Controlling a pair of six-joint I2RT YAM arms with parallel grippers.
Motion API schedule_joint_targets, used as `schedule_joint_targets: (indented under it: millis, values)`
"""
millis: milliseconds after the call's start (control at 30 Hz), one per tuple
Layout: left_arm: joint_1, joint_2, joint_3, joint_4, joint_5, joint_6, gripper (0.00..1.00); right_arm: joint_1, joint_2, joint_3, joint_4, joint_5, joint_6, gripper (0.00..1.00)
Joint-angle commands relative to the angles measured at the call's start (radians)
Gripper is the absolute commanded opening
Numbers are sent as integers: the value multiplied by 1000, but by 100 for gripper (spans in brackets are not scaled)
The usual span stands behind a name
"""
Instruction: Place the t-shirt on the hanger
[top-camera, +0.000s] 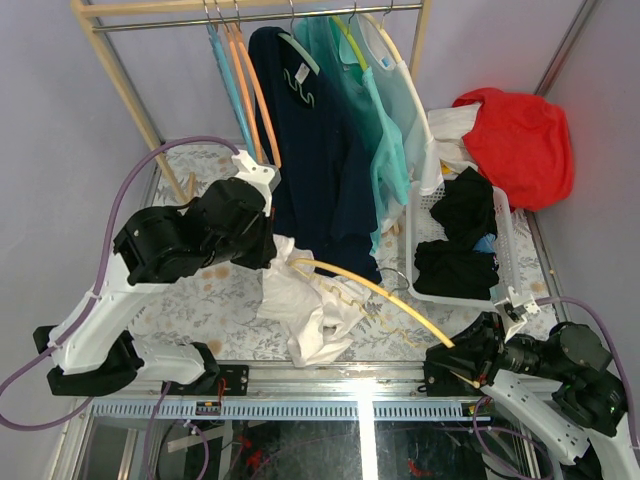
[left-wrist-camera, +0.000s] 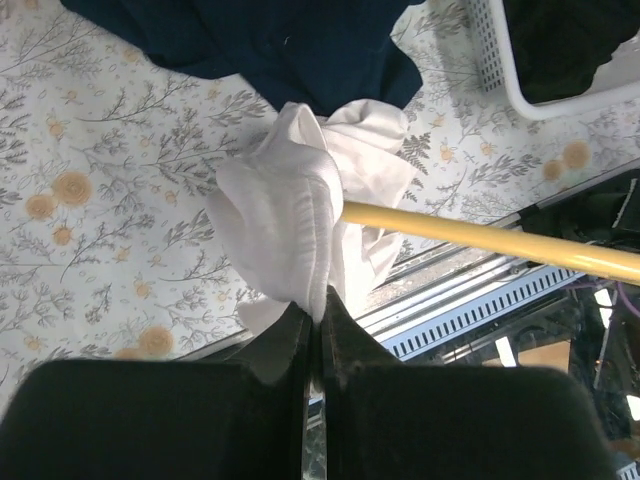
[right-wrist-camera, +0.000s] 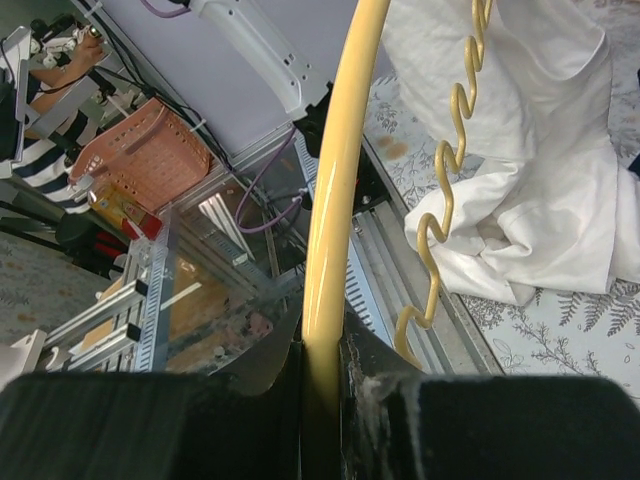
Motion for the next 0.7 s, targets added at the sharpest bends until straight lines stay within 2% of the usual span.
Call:
schedule_joint_targets:
  millis: [0,267,367,500,667]
  values:
    - [-6,-2,1,-12,-42,-13,0,-3,-14,-3,41,-69,20,0]
    - [-28,22,75,18,40,28,0,-3,-11,-35,93,-11,-20,0]
    - [-33,46,128,2,40,33,0,-4,-9,-31,111,49,-41,0]
    - [-41,62,152,6,45,47,0,-4,7,-54,184,47,-31,0]
    - [-46,69,164,8,41,61,0,-3,53,2,159,71,-85,0]
